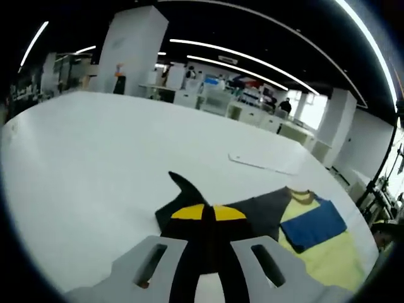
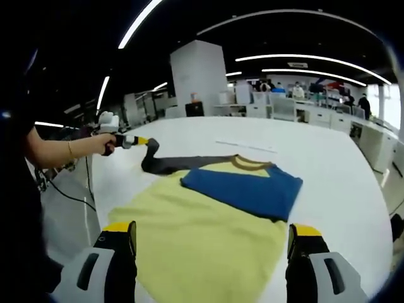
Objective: Fold the garment on the visible template until the final outline fits inside the template.
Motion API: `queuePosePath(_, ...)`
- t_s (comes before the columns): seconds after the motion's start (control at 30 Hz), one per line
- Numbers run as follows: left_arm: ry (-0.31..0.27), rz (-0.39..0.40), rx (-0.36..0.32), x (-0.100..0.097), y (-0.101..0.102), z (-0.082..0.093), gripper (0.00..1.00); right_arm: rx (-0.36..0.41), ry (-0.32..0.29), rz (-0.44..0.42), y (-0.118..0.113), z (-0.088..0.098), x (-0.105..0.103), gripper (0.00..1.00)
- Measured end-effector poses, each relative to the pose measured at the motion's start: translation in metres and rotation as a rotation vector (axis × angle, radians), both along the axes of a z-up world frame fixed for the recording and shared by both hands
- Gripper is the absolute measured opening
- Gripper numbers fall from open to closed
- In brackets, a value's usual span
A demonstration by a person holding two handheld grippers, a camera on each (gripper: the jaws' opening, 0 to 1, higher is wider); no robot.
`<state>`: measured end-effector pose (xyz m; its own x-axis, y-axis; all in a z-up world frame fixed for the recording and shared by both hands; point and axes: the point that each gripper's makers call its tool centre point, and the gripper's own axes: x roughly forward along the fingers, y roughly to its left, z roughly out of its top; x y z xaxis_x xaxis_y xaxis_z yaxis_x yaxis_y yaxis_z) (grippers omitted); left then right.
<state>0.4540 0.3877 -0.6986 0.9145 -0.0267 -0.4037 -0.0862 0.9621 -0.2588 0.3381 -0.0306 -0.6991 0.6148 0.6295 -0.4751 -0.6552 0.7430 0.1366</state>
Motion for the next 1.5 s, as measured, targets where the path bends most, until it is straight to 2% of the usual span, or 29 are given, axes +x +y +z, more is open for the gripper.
queuePosePath(1.03,-0.040,-0.155,-0.028,0.030,-0.075,0.015,0.00,-0.006,0.002,0.025,0.004,-0.004,-0.006,0.99)
queuePosePath(1.5,-0.052,-0.236,-0.002,0.041,-0.110,0.023,0.00,0.000,0.003,0.030,0.005,-0.005,-0.007,0.99)
